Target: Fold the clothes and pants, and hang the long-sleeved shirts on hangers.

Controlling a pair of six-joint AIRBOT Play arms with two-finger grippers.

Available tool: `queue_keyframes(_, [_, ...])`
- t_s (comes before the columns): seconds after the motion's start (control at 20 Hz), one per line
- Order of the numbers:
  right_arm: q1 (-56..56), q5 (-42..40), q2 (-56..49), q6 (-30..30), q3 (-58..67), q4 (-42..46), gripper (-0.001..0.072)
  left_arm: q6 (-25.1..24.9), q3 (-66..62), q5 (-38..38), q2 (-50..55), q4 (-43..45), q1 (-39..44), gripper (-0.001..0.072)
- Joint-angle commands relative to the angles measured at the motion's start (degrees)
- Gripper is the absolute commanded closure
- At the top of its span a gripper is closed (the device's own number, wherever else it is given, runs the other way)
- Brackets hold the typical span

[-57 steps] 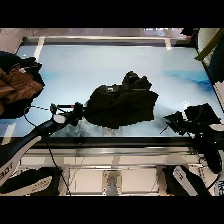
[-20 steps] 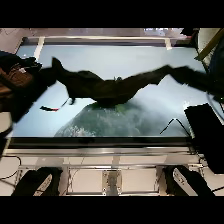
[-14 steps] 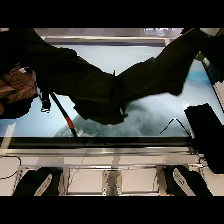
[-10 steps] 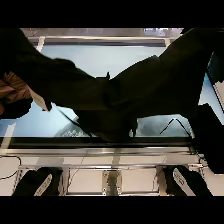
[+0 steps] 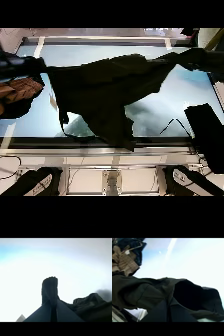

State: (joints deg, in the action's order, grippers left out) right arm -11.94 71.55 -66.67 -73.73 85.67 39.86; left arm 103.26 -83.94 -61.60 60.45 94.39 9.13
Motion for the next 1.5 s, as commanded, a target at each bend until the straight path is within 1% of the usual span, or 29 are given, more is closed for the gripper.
queue_keyframes(0.0, [3.96, -12.81, -13.07, 1.36, -1.51, 0.87, 0.0708, 7.58, -0.13, 15.52, 12.7, 3.32, -1.77, 0.0687])
queue_keyframes(0.05, [5.53, -15.82, -16.5, 1.36, -1.51, 0.87, 0.0708, 8.66, -0.13, 17.92, 15.65, 3.34, -2.49, 0.0688])
queue_keyframes(0.1, [6.97, -18.53, -19.74, 1.38, -1.51, 0.87, 0.0708, 8.68, -0.15, 19.61, 18.47, 3.34, -3.13, 0.0688])
queue_keyframes(0.3, [11.89, -29.33, -29.92, 1.33, -1.51, 0.66, 0.0708, 10.16, -0.15, 23.78, 25.64, 3.08, -4.61, 0.0687])
queue_keyframes(0.45, [14.43, -35.54, -32.61, 1.33, -1.51, -1.31, 0.0708, 10.23, -0.15, 27.63, 27.78, 3.02, -4.74, 0.0686])
queue_keyframes(0.55, [15.76, -39.19, -32.63, 1.25, -1.18, -1.57, 0.0707, 12.46, -0.15, 30.69, 28.46, 2.43, -4.74, 0.0684])
queue_keyframes(0.6, [16.24, -40.15, -32.65, 1.22, -0.5, -2.14, 0.068, 13.79, -0.15, 31.82, 28.5, 2.36, -4.74, 0.0642])
queue_keyframes(0.65, [16.52, -40.28, -32.65, 1.22, 0.63, -2.43, 0.049, 13.97, -0.17, 32.89, 28.41, 1.7, -4.72, 0.0334])
queue_keyframes(0.7, [16.61, -39.95, -32.61, 1.11, 1.97, -2.45, 0.0366, 13.99, -0.33, 33.51, 28.15, 0.42, -4.72, 0.0012])
queue_keyframes(0.75, [16.24, -39.04, -32.54, 0.87, 3.87, -2.38, 0.0369, 13.99, -0.63, 33.48, 27.52, -0.74, -5.01, -0.0013])
queue_keyframes(0.85, [14.32, -34.99, -31.82, 0.87, 8.17, -1.64, 0.037, 13.92, -0.66, 32.33, 24.22, -0.94, -6.05, -0.0013])
queue_keyframes(0.9, [12.52, -30.71, -30.97, 0.9, 10.58, -0.2, 0.0371, 13.16, -0.63, 28.83, 21.57, -0.68, -7.1, -0.0013])
queue_keyframes(0.95, [10.56, -25.81, -29.79, 0.9, 12.44, 2.27, 0.0371, 11.74, -0.61, 23.23, 18.91, 1.03, -8.26, -0.0013])
queue_keyframes(1.05, [5.99, -15.82, -25.62, 0.87, 13.7, 9.81, 0.0372, 11.34, -0.04, 10.97, 13.51, 6.14, -10.84, -0.001])
queue_keyframes(1.1, [4.07, -11.06, -23.39, 0.87, 13.68, 14.03, 0.0372, 11.37, 1.53, 7.48, 10.45, 9.57, -11.96, -0.0009])
queue_keyframes(1.15, [2.27, -5.62, -21.14, 0.87, 13.64, 18.29, 0.0372, 11.41, 4.24, 6.23, 7.06, 11.06, -13.0, -0.0009])
queue_keyframes(1.25, [-0.2, 1.75, -16.5, 1.03, 10.19, 22.1, 0.0372, 12.46, 12.68, 6.03, 0.28, 10.38, -14.12, -0.0008])
queue_keyframes(1.3, [-0.87, 2.93, -13.92, 1.44, 6.21, 22.1, 0.0372, 13.55, 19.12, 6.01, -3.3, 10.36, -14.12, -0.0009])
queue_keyframes(1.35, [-1.05, 2.27, -10.99, 1.97, 0.31, 22.08, 0.0372, 16.74, 26.56, 6.05, -6.69, 9.88, -14.05, -0.0008])
queue_keyframes(1.45, [-0.92, -0.72, -6.64, 2.21, -12.87, 20.55, 0.0372, 20.06, 39.08, 7.58, -11.41, 6.73, -14.08, -0.0008])
